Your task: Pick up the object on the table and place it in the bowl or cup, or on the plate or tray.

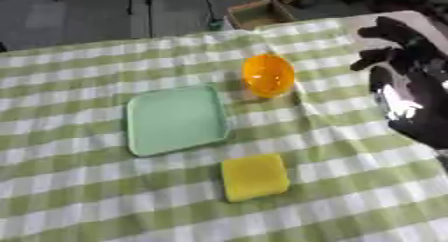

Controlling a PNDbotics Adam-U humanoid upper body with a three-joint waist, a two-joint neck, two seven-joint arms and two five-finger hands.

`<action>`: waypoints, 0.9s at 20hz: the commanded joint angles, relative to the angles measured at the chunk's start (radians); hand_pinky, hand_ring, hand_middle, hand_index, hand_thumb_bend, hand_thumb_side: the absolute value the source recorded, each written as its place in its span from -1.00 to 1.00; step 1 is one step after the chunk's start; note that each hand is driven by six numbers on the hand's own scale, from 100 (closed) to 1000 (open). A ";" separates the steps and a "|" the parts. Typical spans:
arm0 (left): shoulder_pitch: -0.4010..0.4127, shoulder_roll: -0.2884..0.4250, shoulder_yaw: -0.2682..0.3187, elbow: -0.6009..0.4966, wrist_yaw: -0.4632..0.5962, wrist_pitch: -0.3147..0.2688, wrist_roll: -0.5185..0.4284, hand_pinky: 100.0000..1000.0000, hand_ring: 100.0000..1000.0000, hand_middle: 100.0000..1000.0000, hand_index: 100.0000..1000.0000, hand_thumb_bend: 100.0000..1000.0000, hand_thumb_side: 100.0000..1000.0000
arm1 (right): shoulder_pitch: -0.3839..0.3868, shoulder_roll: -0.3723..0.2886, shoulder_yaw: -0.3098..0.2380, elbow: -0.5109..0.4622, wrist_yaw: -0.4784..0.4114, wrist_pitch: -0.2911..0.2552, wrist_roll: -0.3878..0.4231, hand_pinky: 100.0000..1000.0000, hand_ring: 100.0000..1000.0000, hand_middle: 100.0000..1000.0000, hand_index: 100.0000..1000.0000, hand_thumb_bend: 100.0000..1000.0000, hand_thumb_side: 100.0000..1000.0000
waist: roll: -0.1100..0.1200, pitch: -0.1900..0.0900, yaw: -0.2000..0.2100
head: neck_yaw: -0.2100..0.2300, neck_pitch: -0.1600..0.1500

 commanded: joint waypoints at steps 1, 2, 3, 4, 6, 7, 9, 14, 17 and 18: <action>-0.001 0.021 -0.003 -0.021 0.000 -0.001 -0.006 0.04 0.45 0.52 0.66 -0.73 0.82 | -0.054 -0.128 0.057 0.003 0.038 -0.023 0.119 0.76 0.42 0.73 0.97 -1.00 0.01 | -0.020 -0.100 0.005 | -0.011 0.000; -0.001 0.021 -0.004 -0.021 0.001 0.000 -0.007 0.04 0.45 0.52 0.66 -0.73 0.82 | -0.074 -0.146 0.078 0.020 0.042 -0.035 0.150 0.76 0.42 0.73 0.97 -1.00 0.01 | -0.020 -0.101 0.006 | -0.012 0.000; -0.001 0.022 -0.005 -0.021 0.002 0.000 -0.008 0.04 0.45 0.52 0.66 -0.73 0.82 | -0.096 -0.160 0.104 0.041 0.047 -0.048 0.182 0.77 0.46 0.73 0.97 -1.00 0.12 | -0.021 -0.102 0.010 | -0.015 0.001; 0.000 0.022 -0.006 -0.021 0.002 0.000 -0.009 0.04 0.45 0.52 0.66 -0.73 0.82 | -0.117 -0.167 0.126 0.064 0.051 -0.060 0.210 0.77 0.46 0.73 0.97 -1.00 0.12 | -0.021 -0.102 0.011 | -0.016 0.001; 0.000 0.023 -0.008 -0.021 0.004 -0.001 -0.012 0.04 0.45 0.52 0.67 -0.73 0.82 | -0.158 -0.168 0.169 0.111 0.067 -0.084 0.264 0.78 0.50 0.74 0.97 -1.00 0.21 | -0.020 -0.104 0.016 | -0.022 0.004; 0.001 0.023 -0.008 -0.021 0.002 0.000 -0.012 0.04 0.45 0.52 0.67 -0.73 0.81 | -0.176 -0.165 0.191 0.135 0.077 -0.096 0.290 0.79 0.53 0.74 0.97 -1.00 0.31 | -0.020 -0.105 0.019 | -0.027 0.005; 0.003 0.024 -0.009 -0.021 0.004 -0.001 -0.013 0.04 0.45 0.52 0.67 -0.73 0.81 | -0.209 -0.152 0.230 0.182 0.100 -0.116 0.333 0.81 0.59 0.74 0.97 -0.98 0.37 | -0.019 -0.108 0.023 | -0.033 0.006; 0.004 0.025 -0.011 -0.021 0.008 -0.002 -0.017 0.04 0.45 0.52 0.67 -0.74 0.81 | -0.255 -0.112 0.296 0.248 0.200 -0.178 0.394 0.83 0.68 0.75 0.96 -0.84 0.48 | -0.017 -0.112 0.024 | -0.039 0.006; 0.004 0.025 -0.011 -0.021 0.009 -0.003 -0.018 0.04 0.46 0.52 0.67 -0.74 0.81 | -0.267 -0.083 0.319 0.269 0.286 -0.217 0.403 0.84 0.76 0.75 0.93 -0.67 0.52 | -0.016 -0.113 0.023 | -0.042 0.004; 0.004 0.025 -0.011 -0.021 0.009 -0.003 -0.018 0.04 0.46 0.52 0.67 -0.74 0.81 | -0.268 -0.072 0.324 0.273 0.322 -0.229 0.400 0.84 0.76 0.75 0.93 -0.67 0.52 | -0.016 -0.113 0.022 | -0.042 0.004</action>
